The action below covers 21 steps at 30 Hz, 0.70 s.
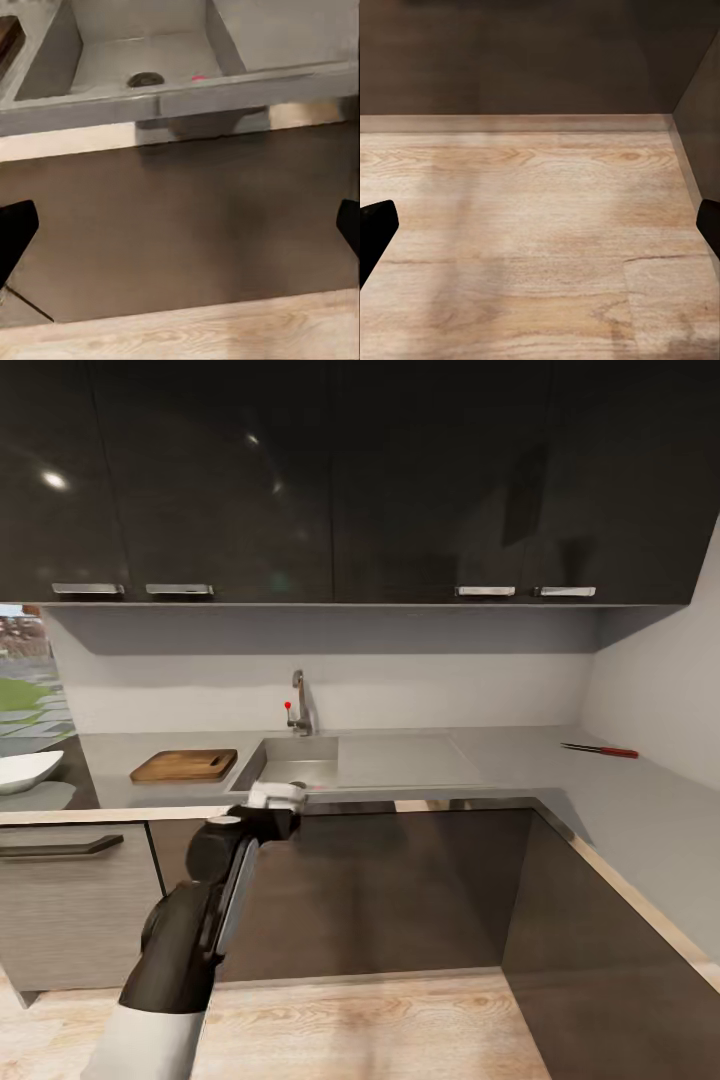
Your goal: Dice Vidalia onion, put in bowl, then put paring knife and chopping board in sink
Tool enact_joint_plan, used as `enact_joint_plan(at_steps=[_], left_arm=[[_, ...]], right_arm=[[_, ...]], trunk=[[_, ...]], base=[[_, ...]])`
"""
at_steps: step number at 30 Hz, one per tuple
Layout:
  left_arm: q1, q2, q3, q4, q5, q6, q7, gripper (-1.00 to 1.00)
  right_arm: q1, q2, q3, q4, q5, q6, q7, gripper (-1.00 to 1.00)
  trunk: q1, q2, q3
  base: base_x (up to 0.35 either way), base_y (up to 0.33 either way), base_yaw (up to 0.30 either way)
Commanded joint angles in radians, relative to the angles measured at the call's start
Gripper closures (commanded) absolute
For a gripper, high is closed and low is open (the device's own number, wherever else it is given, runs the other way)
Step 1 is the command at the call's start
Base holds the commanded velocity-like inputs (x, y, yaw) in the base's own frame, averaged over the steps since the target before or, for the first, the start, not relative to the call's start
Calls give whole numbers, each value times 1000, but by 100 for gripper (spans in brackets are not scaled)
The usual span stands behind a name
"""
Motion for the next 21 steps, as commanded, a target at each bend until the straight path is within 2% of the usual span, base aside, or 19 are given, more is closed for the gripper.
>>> enact_joint_plan(at_steps=[1, 5, 7, 11, 12, 14, 16, 17, 18, 21], left_arm=[[-79, 0, -1, 8, 16, 5, 2, -100], [-209, -1, -1, 44, 56, 4, 3, -100], [-247, -1, -1, 70, 62, 3, 5, -100], [-369, -1, -1, 226, 71, 0, 8, -100], [-408, 0, 0, 292, 72, -1, 9, -100], [-447, 0, 0, 360, 74, -2, 10, -100], [-503, 1, 1, 480, 74, -5, 19, -100], [-511, 1, 2, 504, 74, -7, 21, -100], [-533, 2, 3, 588, 76, -10, 22, -100], [-539, 2, 4, 632, 77, -9, 19, -100]], right_arm=[[-1, 0, 8, 1, -3, -2, -5, -100], [-1, 0, 8, 1, -3, -2, -5, -100], [-1, 0, 8, 1, -3, -2, -5, -100], [-1, 0, 8, 1, -3, -2, -5, -100], [-1, 0, 7, 1, -3, -2, -5, -100], [-1, 0, 7, 1, -3, -2, -5, -100], [-1, 1, 7, 1, -3, 0, -5, -100], [-1, 1, 7, 1, -3, 1, -5, -100], [-1, 0, 7, 1, -3, 4, -5, -100], [-1, 2, 7, 1, -3, 5, -5, -100]], trunk=[[0, -1, -1], [0, -1, -1], [0, -1, -1], [0, -1, -1], [0, -1, -1], [0, -1, -1], [0, -1, -1], [0, -1, -1], [0, -1, -1], [0, -1, -1]], base=[[0, 0, 0], [0, 0, 0], [0, 0, 0], [0, 0, 0], [0, 0, 0], [0, 0, 0], [0, 0, 0], [0, 0, 0], [0, 0, 0], [0, 0, 0]])
